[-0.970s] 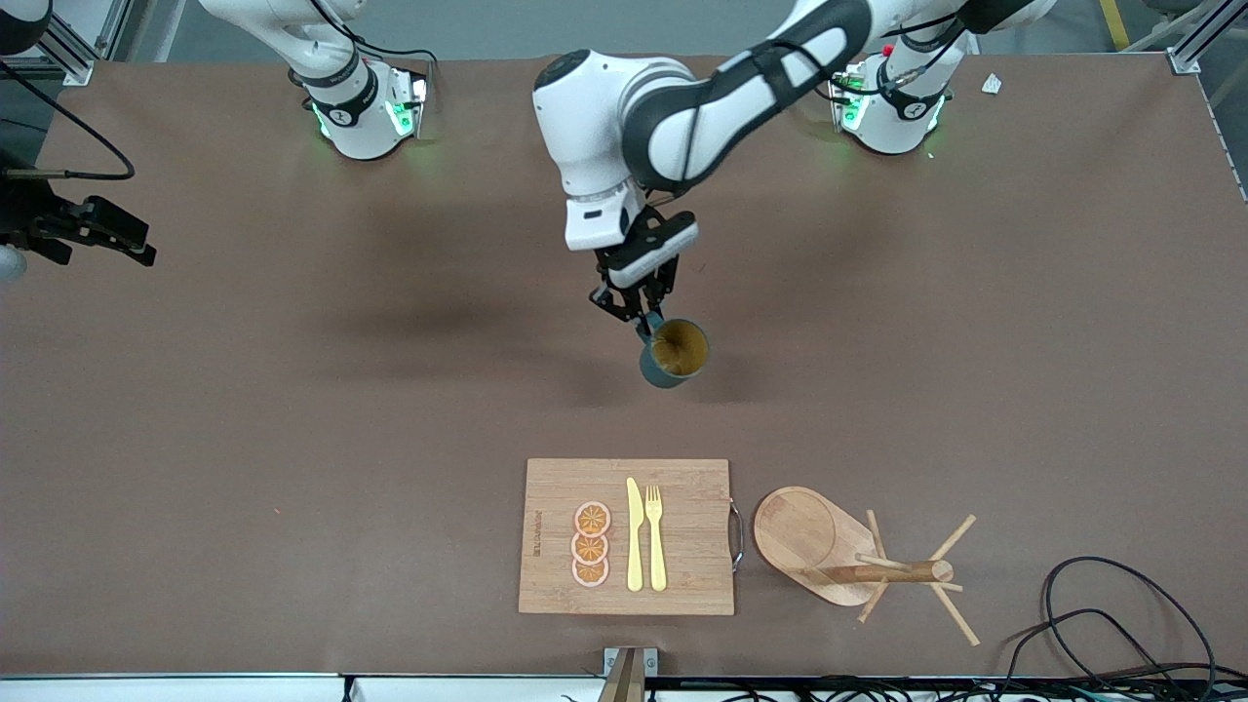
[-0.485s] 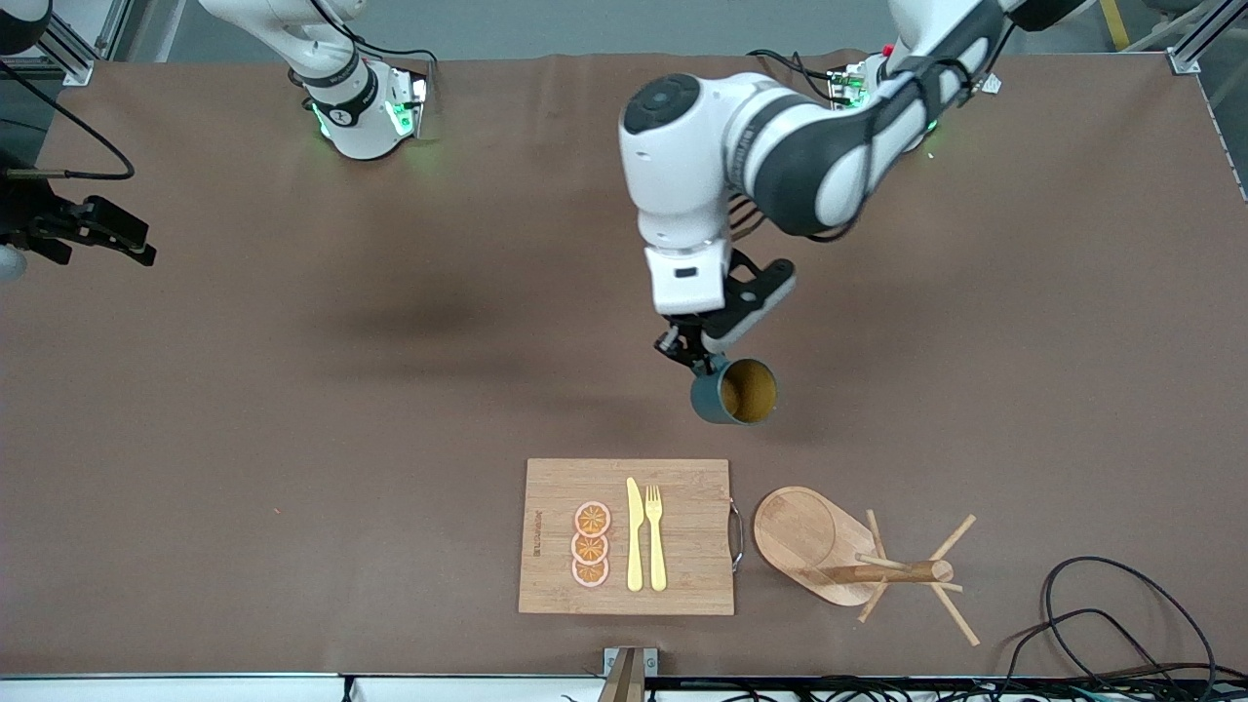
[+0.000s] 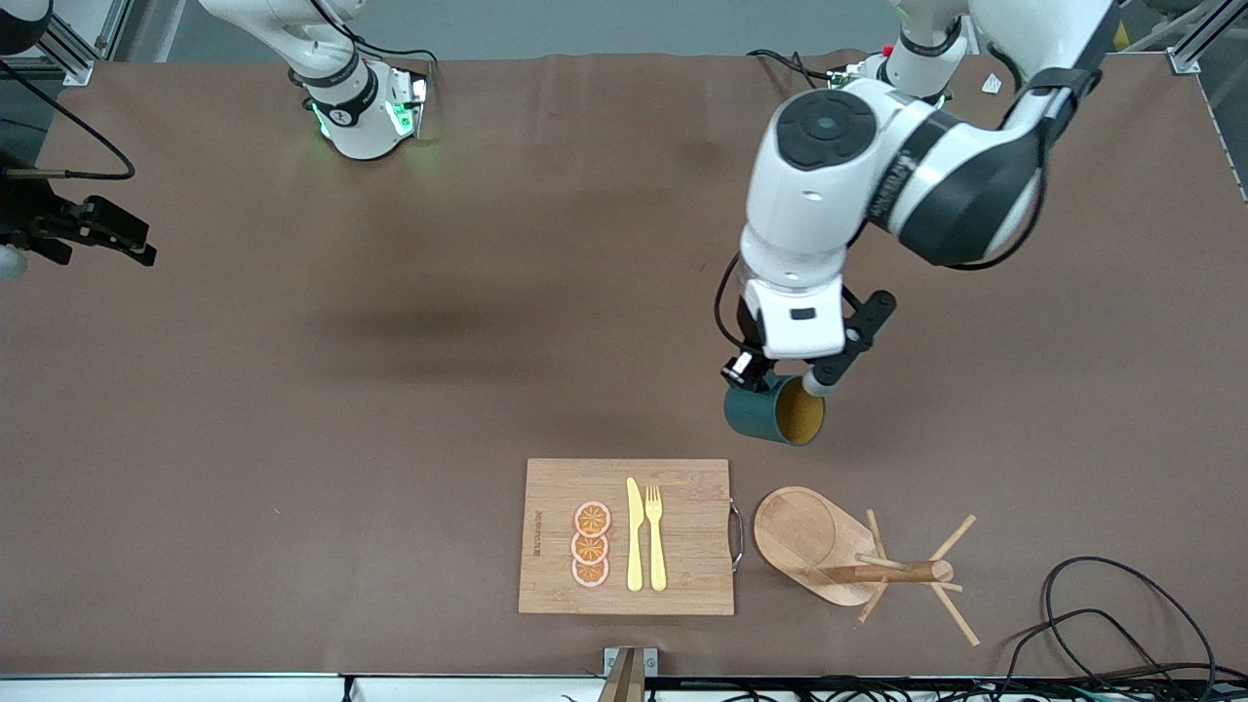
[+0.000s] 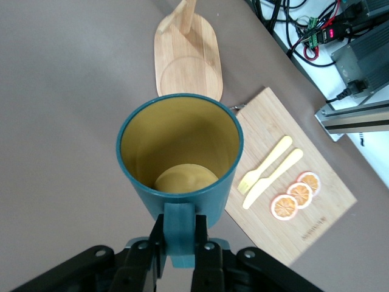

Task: Pass cup and hang on rack
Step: 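Lift the cup by the handle with the left gripper toward the rack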

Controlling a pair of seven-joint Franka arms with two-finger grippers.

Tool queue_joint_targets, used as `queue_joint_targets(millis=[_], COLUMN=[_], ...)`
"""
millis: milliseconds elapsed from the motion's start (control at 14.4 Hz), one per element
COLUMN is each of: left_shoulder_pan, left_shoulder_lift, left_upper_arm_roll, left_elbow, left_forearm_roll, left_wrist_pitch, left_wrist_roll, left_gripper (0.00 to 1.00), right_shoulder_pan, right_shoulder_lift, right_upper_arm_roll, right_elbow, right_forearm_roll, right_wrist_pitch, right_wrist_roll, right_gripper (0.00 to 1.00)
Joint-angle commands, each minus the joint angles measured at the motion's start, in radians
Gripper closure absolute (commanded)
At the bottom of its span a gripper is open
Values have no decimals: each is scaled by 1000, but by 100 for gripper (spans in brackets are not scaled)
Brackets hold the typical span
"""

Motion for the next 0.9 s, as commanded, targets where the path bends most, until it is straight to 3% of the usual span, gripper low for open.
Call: queue_joint_targets(millis=[0,831], left_shoulder_pan=[42,162], left_shoulder_lift=[-6,-3], left_upper_arm_roll=[-13,-16], left_elbow=[9,12], left_forearm_roll=[-91,-445], left_wrist_pitch=[44,195], left_wrist_roll=[13,130], left_gripper=[100,100], right_shoulder_pan=[-17,-17], right_shoulder_lift=[-32,-32], right_upper_arm_roll=[10,10], right_elbow=[-35,-30], right_forearm_roll=[7,7], right_wrist_pitch=[12,7], right_wrist_roll=[-15,-18], right_gripper=[0,0])
